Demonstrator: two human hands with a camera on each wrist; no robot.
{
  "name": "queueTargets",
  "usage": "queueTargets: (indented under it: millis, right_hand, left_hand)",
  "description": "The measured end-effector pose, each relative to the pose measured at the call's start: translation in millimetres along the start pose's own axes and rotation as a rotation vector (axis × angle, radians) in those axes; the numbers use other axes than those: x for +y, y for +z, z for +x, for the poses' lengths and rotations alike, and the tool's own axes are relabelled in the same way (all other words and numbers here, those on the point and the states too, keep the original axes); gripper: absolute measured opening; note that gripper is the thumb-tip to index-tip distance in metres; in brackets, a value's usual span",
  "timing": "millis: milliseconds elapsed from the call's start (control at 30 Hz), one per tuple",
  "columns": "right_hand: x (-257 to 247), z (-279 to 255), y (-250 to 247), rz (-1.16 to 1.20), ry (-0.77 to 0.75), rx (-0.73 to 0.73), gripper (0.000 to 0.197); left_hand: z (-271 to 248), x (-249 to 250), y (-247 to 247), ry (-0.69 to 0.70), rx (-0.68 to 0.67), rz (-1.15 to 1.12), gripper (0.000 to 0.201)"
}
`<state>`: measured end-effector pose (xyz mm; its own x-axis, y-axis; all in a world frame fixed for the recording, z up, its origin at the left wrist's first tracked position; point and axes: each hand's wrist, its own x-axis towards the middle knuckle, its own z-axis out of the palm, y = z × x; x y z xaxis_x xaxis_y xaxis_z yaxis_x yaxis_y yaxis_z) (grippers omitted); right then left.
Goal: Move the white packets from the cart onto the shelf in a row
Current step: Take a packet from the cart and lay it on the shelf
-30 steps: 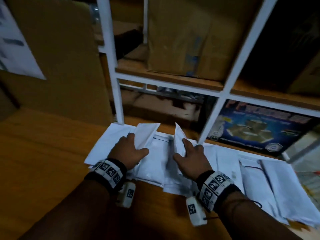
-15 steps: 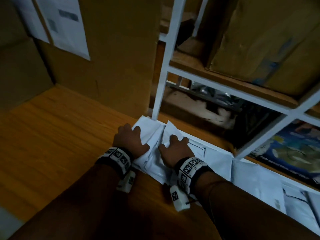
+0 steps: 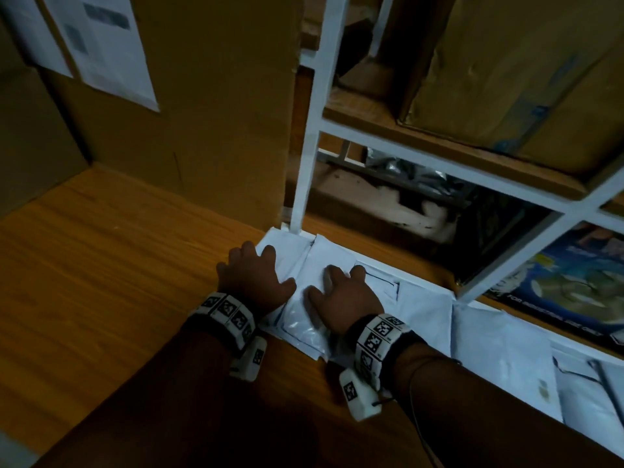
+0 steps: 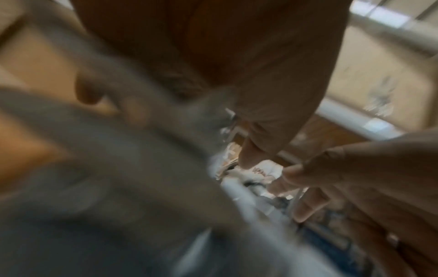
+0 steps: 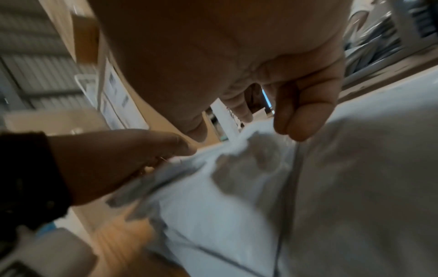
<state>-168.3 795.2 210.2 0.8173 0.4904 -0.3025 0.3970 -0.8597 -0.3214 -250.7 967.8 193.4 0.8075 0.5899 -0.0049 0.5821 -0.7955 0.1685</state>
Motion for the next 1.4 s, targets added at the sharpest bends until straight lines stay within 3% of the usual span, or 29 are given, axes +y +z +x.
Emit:
queueTargets:
  millis: [167,300,567,733,1100,1267,1400]
  right_hand:
    - [38.8,-29.3,-35.3,0.160,-0.016,0.092,0.064]
    - [92.1,-63.1,-64.7,0.271,0.048,0.212,0.048]
    - [265.5,-158.3,-118.5,0.441,0.292,0.476,0.034]
    - [388.2,-229.1,-134.9,0.486,0.441,0.580,0.031]
    - [667.9,-373.7,-120.6,0.629,0.788,0.596,0.026]
    - [780.6,-404.1,-82.7,0.570,0.922,0.471,0.031]
    - [845.1,-402.3,-40.8,0.569,0.953,0.312,0.035]
  left_hand:
    - [-14.6,49.7,-29.8,0.175,0.114,-0.013,0.079]
    - [-40.8,119.0,-48.7,0.363,0.097,-0.129,0.069]
    - [-116.0,302.9,-56.1,0.671,0.007,-0.256,0.045]
    - [-181.6,428.7,-41.4,0.885,-0.066,-0.201,0.045]
    - [-320.1,683.5,31.5,1.095,-0.389,-0.045,0.043]
    - [-367.1,778.7,80.6,1.159,-0.470,0.061,0.045]
    - [-390.1,840.5,137.8,1.103,-0.620,0.231,0.051]
